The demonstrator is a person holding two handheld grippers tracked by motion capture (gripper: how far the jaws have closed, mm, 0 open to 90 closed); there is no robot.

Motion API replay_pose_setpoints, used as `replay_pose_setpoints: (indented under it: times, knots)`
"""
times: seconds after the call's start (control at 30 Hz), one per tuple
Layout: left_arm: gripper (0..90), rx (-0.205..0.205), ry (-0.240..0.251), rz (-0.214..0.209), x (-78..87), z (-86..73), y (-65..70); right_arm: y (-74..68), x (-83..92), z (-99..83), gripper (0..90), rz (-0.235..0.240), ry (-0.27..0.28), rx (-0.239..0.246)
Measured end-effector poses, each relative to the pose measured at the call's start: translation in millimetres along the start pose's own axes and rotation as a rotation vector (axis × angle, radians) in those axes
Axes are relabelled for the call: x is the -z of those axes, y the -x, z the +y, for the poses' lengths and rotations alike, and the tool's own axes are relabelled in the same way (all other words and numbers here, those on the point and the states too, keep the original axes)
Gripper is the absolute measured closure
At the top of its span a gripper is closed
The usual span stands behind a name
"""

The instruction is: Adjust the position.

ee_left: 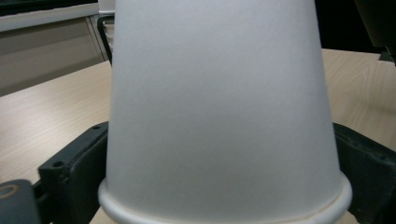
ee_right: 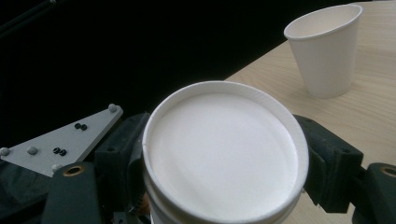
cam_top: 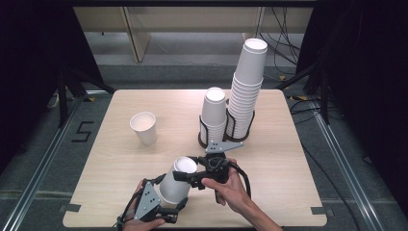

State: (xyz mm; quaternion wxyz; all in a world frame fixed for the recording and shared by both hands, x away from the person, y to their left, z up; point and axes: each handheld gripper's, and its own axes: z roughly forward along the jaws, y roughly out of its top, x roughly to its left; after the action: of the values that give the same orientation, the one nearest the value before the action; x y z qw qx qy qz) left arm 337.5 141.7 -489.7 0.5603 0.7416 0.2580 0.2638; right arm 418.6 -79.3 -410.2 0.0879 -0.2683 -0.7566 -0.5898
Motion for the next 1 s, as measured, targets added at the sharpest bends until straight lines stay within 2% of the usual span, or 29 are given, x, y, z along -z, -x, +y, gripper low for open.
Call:
replay_pose_setpoints:
  times: [0.13,0.17,0.27,0.33,0.37,0.43,0.5,0.57,0.6,0.63,0.7,0.73,0.83,0.87,0.93,0.97,1.0]
  knots:
    - [8.3,0.002,-0.005,-0.008,0.9,0.5,-0.3,3.1,0.0,-0.1,25.0,-0.005,-0.005,-0.010]
    - [8.8,0.005,0.014,-0.013,-0.3,0.4,-0.2,3.3,0.5,0.3,24.8,-0.007,-0.005,-0.017]
    - [10.4,-0.005,-0.004,-0.017,1.4,1.4,-0.9,2.9,2.1,1.1,22.5,-0.003,-0.018,-0.024]
    - [11.0,-0.007,-0.002,-0.025,0.1,1.0,-1.1,3.8,1.9,2.0,18.4,-0.019,-0.041,0.020]
    - [11.3,-0.011,-0.007,-0.026,0.2,1.0,-1.2,2.4,2.4,2.3,15.9,-0.028,-0.063,-0.002]
    - [11.8,-0.016,-0.031,-0.032,0.8,1.2,-0.7,3.7,3.2,3.1,15.8,-0.047,-0.071,0.029]
    - [12.2,-0.020,-0.038,-0.040,0.6,1.1,-0.2,4.3,3.0,4.4,15.8,-0.019,-0.074,0.032]
    - [12.4,-0.020,-0.043,-0.045,0.8,1.7,-0.4,2.6,4.6,5.2,15.8,-0.025,-0.095,0.021]
    - [12.4,-0.018,-0.038,-0.041,0.7,1.5,-0.5,4.2,5.2,6.0,15.8,-0.031,-0.095,0.040]
    - [12.5,-0.016,-0.040,-0.041,1.0,1.6,-0.9,4.9,5.1,6.0,15.8,-0.019,-0.086,0.033]
    - [12.5,-0.015,-0.039,-0.039,1.1,1.7,-1.7,6.2,7.2,7.0,15.7,-0.046,-0.093,0.044]
    - [12.6,-0.015,-0.044,-0.041,1.1,1.8,-2.2,6.2,7.4,7.6,15.7,-0.022,-0.082,0.033]
    - [12.6,-0.027,-0.067,-0.051,1.1,2.2,-3.0,3.8,12.3,11.3,15.7,-0.039,-0.094,0.057]
    - [12.6,-0.029,-0.086,-0.061,0.4,2.3,-2.9,3.6,12.9,12.5,15.8,-0.032,-0.099,0.074]
    - [12.6,-0.037,-0.112,-0.070,-0.2,1.4,-2.4,0.7,16.9,15.7,15.7,-0.061,-0.131,0.130]
    - [12.6,-0.033,-0.125,-0.083,-0.7,1.0,-2.2,0.5,17.4,16.8,15.8,-0.042,-0.151,0.161]
    - [12.6,-0.047,-0.144,-0.088,-0.8,0.5,-1.9,0.2,18.6,17.4,15.8,-0.039,-0.169,0.178]
